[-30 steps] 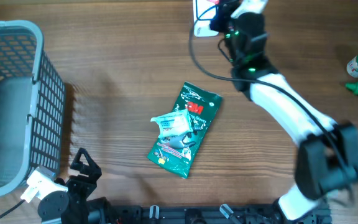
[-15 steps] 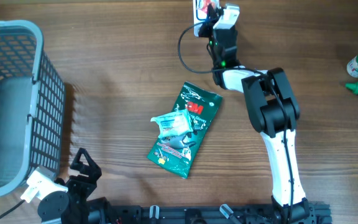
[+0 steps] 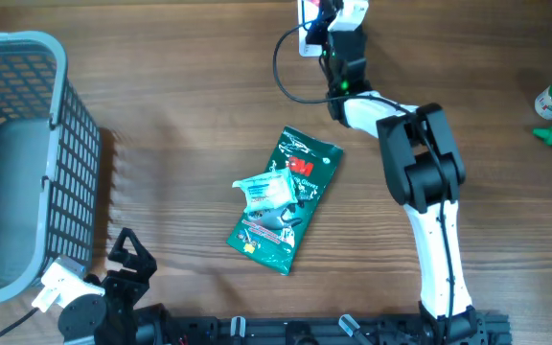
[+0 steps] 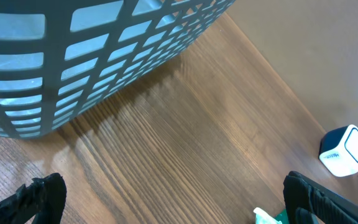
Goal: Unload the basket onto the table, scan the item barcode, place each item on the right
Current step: 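Carry the snack packet to the right edge and release it, then move the right gripper to the green wipes pack and grasp it, then lift the wipes pack and hold it up to the white scanner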
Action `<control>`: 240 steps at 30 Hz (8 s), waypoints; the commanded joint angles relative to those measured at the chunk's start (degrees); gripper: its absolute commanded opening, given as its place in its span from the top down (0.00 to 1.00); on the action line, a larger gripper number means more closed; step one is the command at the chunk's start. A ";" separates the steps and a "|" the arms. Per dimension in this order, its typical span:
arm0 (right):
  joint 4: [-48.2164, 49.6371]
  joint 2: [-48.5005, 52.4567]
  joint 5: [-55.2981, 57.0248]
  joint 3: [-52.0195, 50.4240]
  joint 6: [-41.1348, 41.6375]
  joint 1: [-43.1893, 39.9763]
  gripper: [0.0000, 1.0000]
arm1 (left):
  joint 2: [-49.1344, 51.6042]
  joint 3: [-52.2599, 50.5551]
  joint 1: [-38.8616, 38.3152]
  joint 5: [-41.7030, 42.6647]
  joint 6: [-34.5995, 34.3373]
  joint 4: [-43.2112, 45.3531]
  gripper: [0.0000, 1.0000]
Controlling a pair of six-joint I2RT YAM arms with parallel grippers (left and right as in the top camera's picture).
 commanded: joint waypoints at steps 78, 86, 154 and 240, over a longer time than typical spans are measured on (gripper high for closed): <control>-69.42 -36.83 -11.19 -26.56 13.68 30.80 0.25 | -0.17 -0.09 0.11 -0.74 -0.37 0.07 0.00; -72.57 -34.64 3.82 -26.49 20.41 36.22 0.43 | -0.17 -0.09 0.11 -0.74 -0.35 0.07 0.00; -85.96 -43.08 -104.83 -17.35 -32.61 13.05 0.96 | -0.17 -0.09 0.11 -0.74 -0.35 0.07 0.00; -65.90 -17.55 -14.19 10.12 -9.11 4.20 0.96 | -0.17 -0.09 0.11 -0.74 -0.35 0.07 0.00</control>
